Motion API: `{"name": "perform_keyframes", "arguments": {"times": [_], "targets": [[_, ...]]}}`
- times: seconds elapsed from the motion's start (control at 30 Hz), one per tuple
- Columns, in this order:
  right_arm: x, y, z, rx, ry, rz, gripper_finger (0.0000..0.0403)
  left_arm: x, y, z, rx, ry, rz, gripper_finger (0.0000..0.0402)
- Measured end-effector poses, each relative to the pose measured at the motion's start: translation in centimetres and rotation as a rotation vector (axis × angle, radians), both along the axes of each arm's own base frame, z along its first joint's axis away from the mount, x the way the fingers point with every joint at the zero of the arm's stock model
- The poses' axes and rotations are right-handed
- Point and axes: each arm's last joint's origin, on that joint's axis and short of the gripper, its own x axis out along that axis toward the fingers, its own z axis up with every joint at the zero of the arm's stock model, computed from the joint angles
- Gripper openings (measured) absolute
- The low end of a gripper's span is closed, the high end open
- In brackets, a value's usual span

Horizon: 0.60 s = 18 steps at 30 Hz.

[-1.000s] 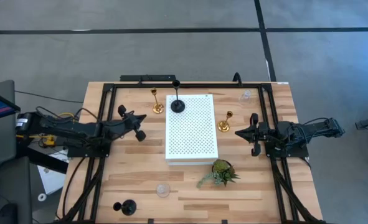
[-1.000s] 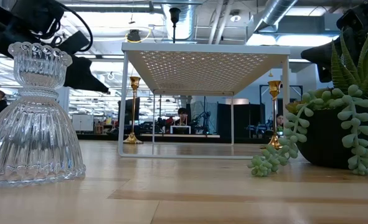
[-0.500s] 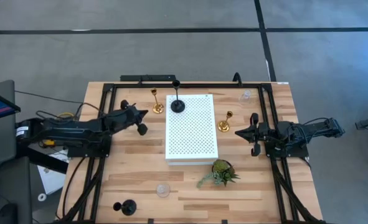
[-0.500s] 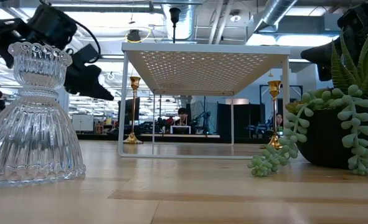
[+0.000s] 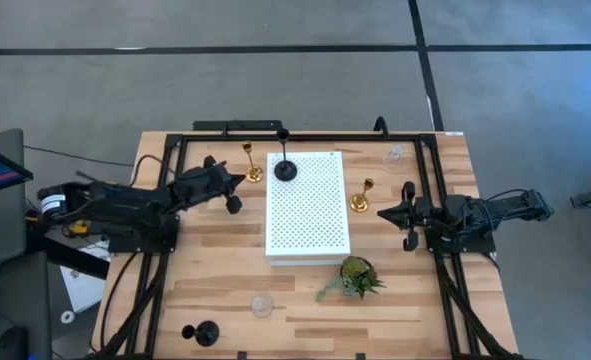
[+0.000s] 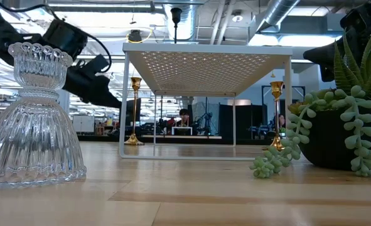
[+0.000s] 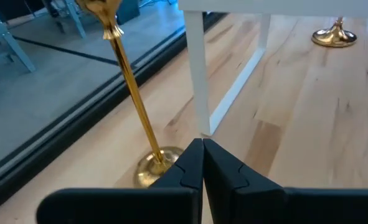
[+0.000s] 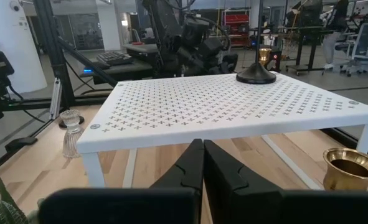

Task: Pick & Place candle stick holders
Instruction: Put the left gold candle holder on the shelf

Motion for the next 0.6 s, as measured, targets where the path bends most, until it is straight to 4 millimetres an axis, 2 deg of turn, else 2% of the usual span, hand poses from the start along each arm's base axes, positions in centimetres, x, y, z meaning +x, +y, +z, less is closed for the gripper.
{"name": "perform_keyframes", "arguments": {"times": [0.6], "targets": [[0.0,0.0,0.0,0.001,0.0,0.0,0.0001,0.17,0.31,0.0,0.018,-0.017,0.065,0.0014]]}}
